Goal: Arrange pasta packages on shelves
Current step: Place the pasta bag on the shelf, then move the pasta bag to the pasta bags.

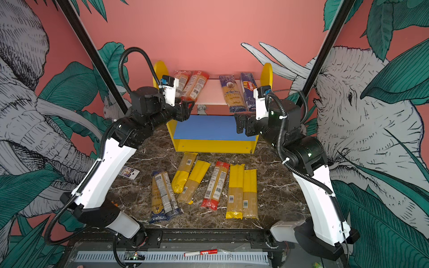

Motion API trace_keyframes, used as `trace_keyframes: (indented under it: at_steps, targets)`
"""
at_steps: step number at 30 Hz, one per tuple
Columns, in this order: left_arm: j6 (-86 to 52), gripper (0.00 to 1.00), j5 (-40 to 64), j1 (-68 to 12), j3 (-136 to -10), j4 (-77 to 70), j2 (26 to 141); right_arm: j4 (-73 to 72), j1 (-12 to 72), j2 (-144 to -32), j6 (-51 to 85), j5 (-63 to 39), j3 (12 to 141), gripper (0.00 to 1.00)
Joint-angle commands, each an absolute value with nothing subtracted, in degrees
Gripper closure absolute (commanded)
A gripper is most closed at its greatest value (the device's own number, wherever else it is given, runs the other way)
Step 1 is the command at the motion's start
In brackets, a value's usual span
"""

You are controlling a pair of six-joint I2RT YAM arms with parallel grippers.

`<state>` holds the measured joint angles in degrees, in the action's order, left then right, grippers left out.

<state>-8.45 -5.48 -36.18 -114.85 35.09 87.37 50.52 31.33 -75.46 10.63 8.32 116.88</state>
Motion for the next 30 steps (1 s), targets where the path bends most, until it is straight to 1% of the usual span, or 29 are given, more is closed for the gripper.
trace_keyframes:
  at_steps: [1, 4, 6, 10, 14, 18, 26, 30]
  targets:
    - [-8.52, 0.31, -7.84, -36.05, -106.36, 35.16, 80.73, 51.06, 31.13, -77.22, 11.22, 7.55, 118.14, 0.01]
    - [-11.29, 0.24, -6.24, -36.18, -96.49, 33.82, 73.36, 51.76, 31.14, -78.09, 12.64, 6.25, 118.79, 0.01]
    - [-12.79, 0.21, -6.1, -36.18, -90.76, 33.12, 68.72, 51.92, 31.14, -78.28, 13.33, 6.07, 117.83, 0.01]
    - [-13.95, 0.19, -8.89, -36.16, -83.63, 36.47, 62.48, 50.57, 31.21, -77.39, 15.24, 3.75, 112.48, 0.01]
    - [-16.56, 0.18, -12.21, -36.18, -74.89, 39.04, 57.08, 46.78, 31.2, -74.97, 18.32, -0.34, 103.42, 0.01]
    - [-20.44, 0.18, -13.58, -36.16, -67.01, 42.32, 55.21, 43.17, 31.32, -72.62, 20.93, -2.57, 95.32, 0.01]
    - [-32.16, 0.17, -12.39, -36.23, -53.95, 44.74, 54.22, 39.65, 32.12, -68.99, 22.11, -4.2, 84.47, 0.01]
    - [-38.63, 0.17, -15.85, -36.38, -47.6, 46.1, 52.08, 38.96, 32.34, -67.6, 21.05, -2.9, 80.75, 0.01]
